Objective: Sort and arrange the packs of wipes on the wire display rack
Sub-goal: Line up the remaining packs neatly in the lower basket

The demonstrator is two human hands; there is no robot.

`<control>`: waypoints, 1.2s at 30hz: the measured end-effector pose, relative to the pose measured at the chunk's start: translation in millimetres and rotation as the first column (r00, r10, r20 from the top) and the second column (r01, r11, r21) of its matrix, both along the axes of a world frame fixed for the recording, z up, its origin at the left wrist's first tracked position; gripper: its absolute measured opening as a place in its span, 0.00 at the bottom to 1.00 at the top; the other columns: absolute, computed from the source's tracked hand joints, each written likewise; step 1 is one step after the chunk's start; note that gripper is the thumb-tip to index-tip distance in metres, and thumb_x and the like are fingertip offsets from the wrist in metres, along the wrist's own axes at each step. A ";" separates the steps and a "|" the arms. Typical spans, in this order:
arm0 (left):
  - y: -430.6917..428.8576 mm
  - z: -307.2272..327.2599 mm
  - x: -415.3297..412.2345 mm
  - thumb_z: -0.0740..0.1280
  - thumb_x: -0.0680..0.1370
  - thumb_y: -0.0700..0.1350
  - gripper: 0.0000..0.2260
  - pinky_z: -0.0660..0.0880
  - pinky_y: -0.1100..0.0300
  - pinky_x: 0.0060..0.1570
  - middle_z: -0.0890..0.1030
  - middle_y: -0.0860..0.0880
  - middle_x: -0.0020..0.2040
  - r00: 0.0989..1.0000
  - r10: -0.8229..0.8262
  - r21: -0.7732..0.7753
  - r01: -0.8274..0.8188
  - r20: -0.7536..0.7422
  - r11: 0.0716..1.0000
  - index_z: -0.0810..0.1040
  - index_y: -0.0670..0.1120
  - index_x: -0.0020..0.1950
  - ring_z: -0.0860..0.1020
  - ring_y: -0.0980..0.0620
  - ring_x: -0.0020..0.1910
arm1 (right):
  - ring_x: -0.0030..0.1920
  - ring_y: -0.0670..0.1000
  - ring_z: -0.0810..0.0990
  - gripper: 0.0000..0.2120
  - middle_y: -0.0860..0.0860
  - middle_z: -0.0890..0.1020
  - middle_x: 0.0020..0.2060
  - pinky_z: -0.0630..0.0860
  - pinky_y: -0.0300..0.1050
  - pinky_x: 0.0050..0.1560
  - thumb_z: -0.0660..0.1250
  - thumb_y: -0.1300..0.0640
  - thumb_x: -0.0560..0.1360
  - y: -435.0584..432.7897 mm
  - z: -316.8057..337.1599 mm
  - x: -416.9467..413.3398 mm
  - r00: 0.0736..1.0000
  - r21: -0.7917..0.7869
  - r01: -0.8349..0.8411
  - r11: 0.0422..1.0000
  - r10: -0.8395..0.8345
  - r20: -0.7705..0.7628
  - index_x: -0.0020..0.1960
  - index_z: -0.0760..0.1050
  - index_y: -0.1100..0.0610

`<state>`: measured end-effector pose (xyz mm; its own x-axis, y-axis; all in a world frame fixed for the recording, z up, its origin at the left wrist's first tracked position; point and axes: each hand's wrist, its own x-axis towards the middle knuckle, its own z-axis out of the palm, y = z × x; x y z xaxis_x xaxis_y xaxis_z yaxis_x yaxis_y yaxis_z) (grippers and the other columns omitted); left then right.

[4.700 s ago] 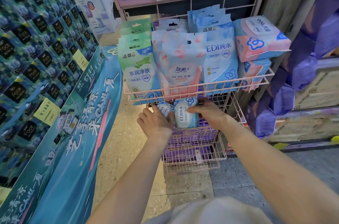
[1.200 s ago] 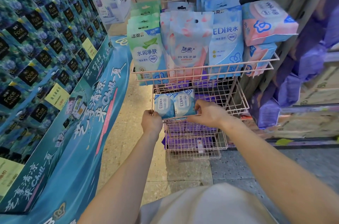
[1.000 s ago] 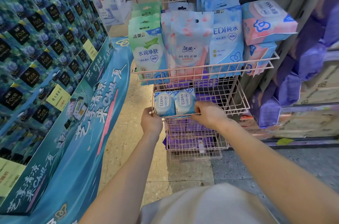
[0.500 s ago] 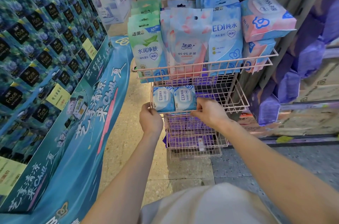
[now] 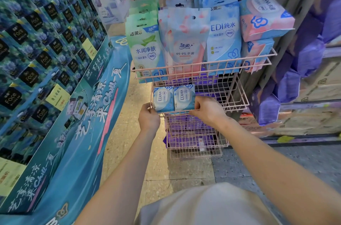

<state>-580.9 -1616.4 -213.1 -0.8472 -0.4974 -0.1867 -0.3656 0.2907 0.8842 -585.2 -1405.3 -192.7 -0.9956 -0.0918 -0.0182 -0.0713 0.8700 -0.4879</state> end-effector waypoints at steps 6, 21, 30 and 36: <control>8.7 4.9 6.3 0.65 0.81 0.47 0.19 0.71 0.43 0.63 0.78 0.39 0.65 0.997 -0.064 -0.419 0.041 -0.041 0.907 0.77 0.42 0.71 0.75 0.35 0.65 | 0.44 0.52 0.78 0.15 0.48 0.79 0.41 0.71 0.45 0.40 0.76 0.46 0.70 1.2 4.7 -0.3 0.999 0.026 -0.044 0.999 0.044 0.014 0.45 0.73 0.52; 70.6 44.2 18.5 0.65 0.79 0.53 0.22 0.71 0.44 0.68 0.78 0.43 0.67 0.858 -0.513 -0.727 0.332 -0.034 0.602 0.74 0.47 0.72 0.75 0.39 0.66 | 0.64 0.55 0.80 0.19 0.56 0.82 0.64 0.71 0.41 0.66 0.68 0.56 0.80 22.2 40.7 23.9 0.977 -0.222 0.048 0.974 -0.092 -0.192 0.70 0.77 0.59; 124.9 84.4 38.8 0.66 0.77 0.53 0.17 0.77 0.46 0.55 0.82 0.46 0.53 0.759 -0.552 -0.676 0.207 -0.345 0.707 0.81 0.45 0.61 0.81 0.41 0.53 | 0.55 0.48 0.84 0.12 0.52 0.87 0.54 0.71 0.31 0.58 0.70 0.58 0.77 47.2 79.1 53.0 0.791 -0.396 0.119 0.911 -0.328 -0.517 0.60 0.84 0.58; 157.3 113.5 50.6 0.70 0.77 0.46 0.13 0.80 0.50 0.54 0.84 0.48 0.52 0.600 -0.469 -0.531 0.087 -0.648 0.843 0.82 0.44 0.59 0.82 0.47 0.53 | 0.44 0.49 0.85 0.08 0.50 0.87 0.45 0.80 0.44 0.51 0.71 0.60 0.76 68.7 108.5 70.0 0.607 -0.534 0.107 0.839 -0.480 -0.633 0.53 0.85 0.58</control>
<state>-530.3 -1459.1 -99.6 -0.7002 -0.0709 0.7104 0.5087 0.6486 0.5661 -515.2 -1336.6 -84.1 -0.6289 0.3964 0.6688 -0.3341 0.6391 -0.6928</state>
